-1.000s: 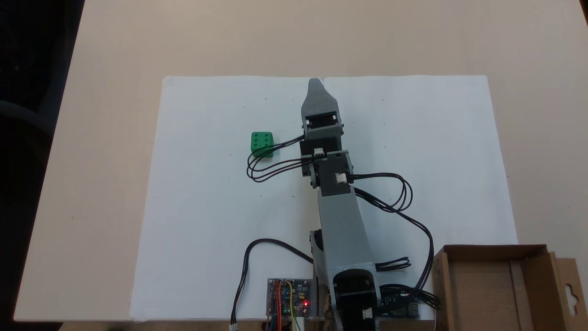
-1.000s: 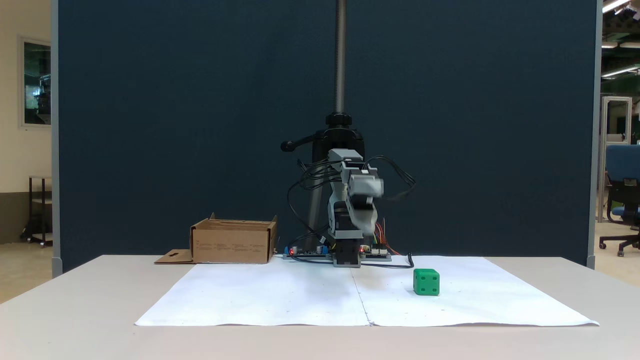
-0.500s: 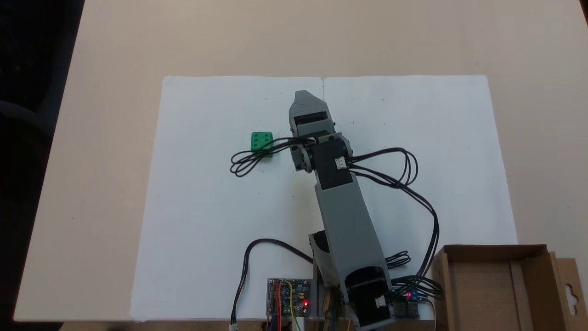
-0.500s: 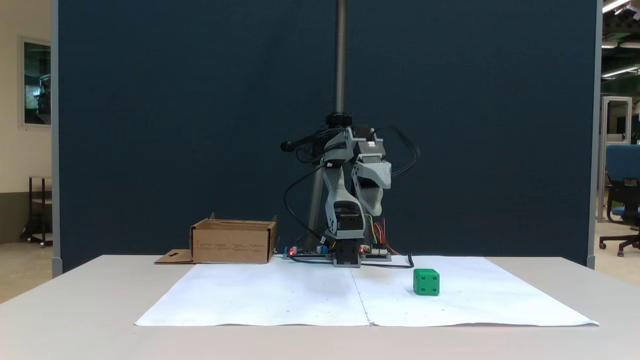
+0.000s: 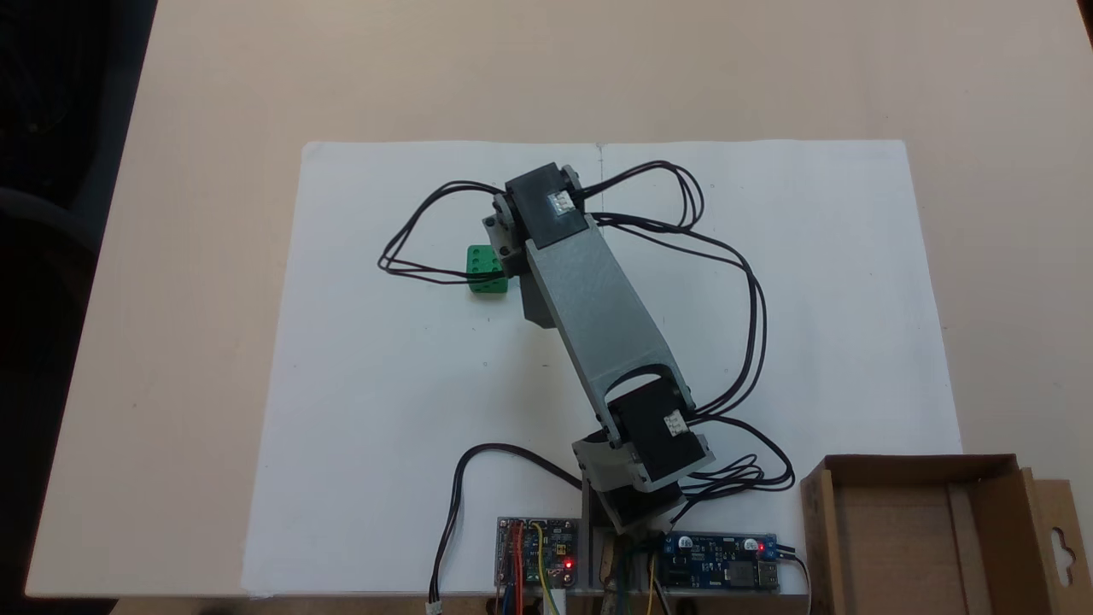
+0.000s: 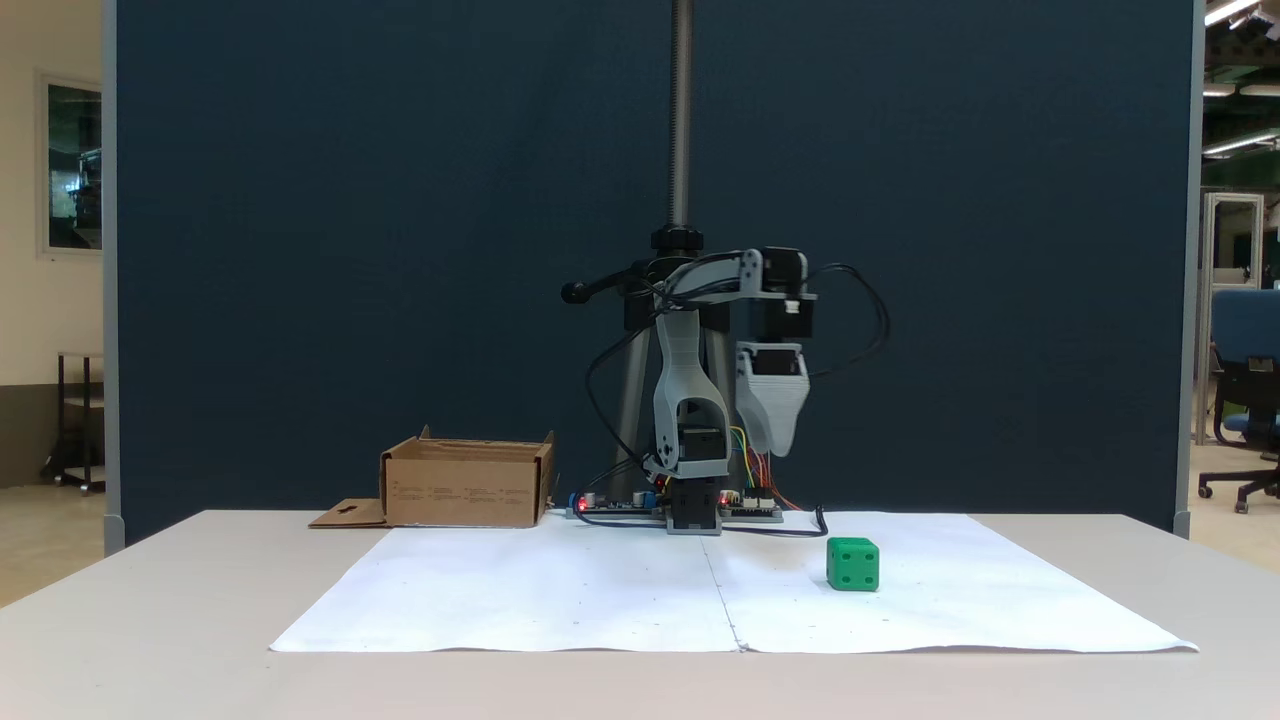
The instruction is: Grasp a green dice and put it in the bin.
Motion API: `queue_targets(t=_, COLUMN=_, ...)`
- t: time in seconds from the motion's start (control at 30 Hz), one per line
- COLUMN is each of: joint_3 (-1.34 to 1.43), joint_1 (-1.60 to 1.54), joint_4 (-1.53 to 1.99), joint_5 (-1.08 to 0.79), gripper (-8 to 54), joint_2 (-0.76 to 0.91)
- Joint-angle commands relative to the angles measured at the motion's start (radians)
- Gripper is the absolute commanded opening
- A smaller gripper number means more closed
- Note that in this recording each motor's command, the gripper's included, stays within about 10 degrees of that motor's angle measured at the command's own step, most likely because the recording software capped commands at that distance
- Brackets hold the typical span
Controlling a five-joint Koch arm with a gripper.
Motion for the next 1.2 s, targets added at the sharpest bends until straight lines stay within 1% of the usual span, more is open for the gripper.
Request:
queue_targets(t=0.0, joint_3=-0.075, joint_1=-0.034, joint_4=0.095, joint_5=0.092, gripper=45.4, joint_2=-0.009)
queue_targets(t=0.1, joint_3=-0.13, joint_1=-0.037, joint_4=0.103, joint_5=0.109, gripper=45.3, joint_2=-0.046)
queue_targets(t=0.3, joint_3=-0.212, joint_1=-0.026, joint_4=0.083, joint_5=0.129, gripper=45.4, joint_2=-0.181)
queue_targets(t=0.57, joint_3=-0.393, joint_1=-0.032, joint_4=0.078, joint_5=0.249, gripper=44.6, joint_2=-0.33)
queue_targets(t=1.17, joint_3=-0.408, joint_1=-0.16, joint_4=0.052, joint_5=0.391, gripper=44.3, joint_2=-0.371)
